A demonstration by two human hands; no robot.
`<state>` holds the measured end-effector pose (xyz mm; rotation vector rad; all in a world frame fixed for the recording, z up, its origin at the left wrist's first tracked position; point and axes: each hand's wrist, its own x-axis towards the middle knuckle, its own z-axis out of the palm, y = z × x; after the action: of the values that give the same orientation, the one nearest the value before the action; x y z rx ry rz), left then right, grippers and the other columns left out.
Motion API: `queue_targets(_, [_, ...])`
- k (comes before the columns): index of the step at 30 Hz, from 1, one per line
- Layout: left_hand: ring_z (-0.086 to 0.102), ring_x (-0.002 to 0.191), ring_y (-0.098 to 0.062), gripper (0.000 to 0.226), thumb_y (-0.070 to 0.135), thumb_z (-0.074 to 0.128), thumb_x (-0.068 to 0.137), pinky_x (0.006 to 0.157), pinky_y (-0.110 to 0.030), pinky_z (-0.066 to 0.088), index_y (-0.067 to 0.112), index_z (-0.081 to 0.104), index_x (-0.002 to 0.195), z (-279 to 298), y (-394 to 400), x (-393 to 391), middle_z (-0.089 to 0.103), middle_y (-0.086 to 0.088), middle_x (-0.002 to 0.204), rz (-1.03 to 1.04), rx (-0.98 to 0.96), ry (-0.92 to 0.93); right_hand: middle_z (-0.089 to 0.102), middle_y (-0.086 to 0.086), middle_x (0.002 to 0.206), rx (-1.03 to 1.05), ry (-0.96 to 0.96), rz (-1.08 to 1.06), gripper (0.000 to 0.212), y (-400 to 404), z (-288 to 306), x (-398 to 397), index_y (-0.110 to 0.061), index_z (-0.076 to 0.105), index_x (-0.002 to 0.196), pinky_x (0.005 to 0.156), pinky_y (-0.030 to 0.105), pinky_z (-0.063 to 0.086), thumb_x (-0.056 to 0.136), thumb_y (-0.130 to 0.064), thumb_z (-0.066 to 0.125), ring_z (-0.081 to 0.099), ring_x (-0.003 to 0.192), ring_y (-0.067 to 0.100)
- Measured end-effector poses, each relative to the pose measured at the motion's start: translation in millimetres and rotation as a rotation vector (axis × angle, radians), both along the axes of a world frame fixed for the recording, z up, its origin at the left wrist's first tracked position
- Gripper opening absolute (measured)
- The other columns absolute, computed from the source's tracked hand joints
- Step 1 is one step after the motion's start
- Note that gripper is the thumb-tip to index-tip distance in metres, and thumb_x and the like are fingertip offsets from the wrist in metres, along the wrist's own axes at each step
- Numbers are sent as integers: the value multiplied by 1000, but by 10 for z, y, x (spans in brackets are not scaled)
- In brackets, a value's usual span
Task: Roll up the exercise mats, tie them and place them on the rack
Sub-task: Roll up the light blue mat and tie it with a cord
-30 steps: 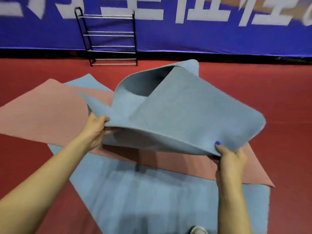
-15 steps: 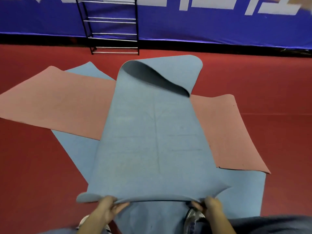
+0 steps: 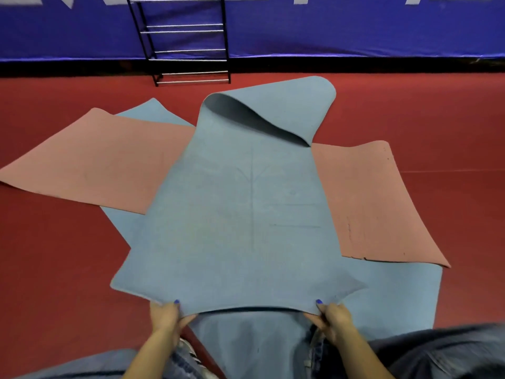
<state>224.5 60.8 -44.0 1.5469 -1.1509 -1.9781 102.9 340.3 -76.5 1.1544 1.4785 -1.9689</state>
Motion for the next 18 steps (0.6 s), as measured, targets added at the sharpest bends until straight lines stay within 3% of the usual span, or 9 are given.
queue_targets(2, [47,121,-47,53,-19,35,93,83,-48,49,2,34,142,-244,-89,131,43,-20,143,-6,107,-75,52,22,114,-3,-1,-7,31,-18,-1,13,1,44,114,28,33,46,89,20,44,53,70,33])
queue_targets(5, [50,118,-48,53,-20,34,91,84,-49,52,-3,35,141,-299,-174,116,47,-22,138,-50,145,-113,52,27,124,33,-13,-1,33,9,-14,50,5,44,119,28,35,46,89,19,46,53,88,38])
queue_targets(7, [54,109,-46,48,-19,35,92,73,-44,57,-6,36,138,-328,-188,153,50,-25,132,-36,188,-105,54,29,124,53,-4,11,38,30,-42,43,11,42,128,29,35,47,90,16,47,59,79,35])
queue_targets(9, [59,91,-41,37,-7,41,97,51,-36,58,-9,39,134,-329,-152,207,52,-28,127,-76,206,-93,58,26,104,50,3,54,37,35,-20,38,11,42,129,30,34,48,93,7,50,63,54,30])
queue_targets(11, [59,84,-38,28,16,46,101,54,-40,58,-1,44,123,-327,-104,223,54,-23,118,-163,207,-87,54,19,85,37,1,122,31,39,17,40,7,45,123,33,34,50,97,-9,52,58,53,31])
queue_targets(13, [59,80,-34,24,29,48,100,61,-43,54,7,50,110,-297,-61,208,58,-16,101,-281,159,-150,52,16,84,50,-6,168,33,45,38,42,0,48,118,43,36,53,99,-27,49,53,60,29])
queue_targets(15, [57,72,-30,22,25,48,100,62,-36,49,4,54,100,-310,-16,213,59,-13,87,-364,67,-239,54,16,88,98,-16,185,36,51,24,52,-4,47,118,52,39,53,99,-35,45,53,63,28])
queue_targets(18, [53,64,-26,24,17,46,100,61,-31,42,-1,58,89,-319,37,199,60,-14,79,-430,-63,-335,56,20,101,212,-16,177,42,9,-29,59,-4,40,127,42,35,50,98,-35,45,55,65,28])
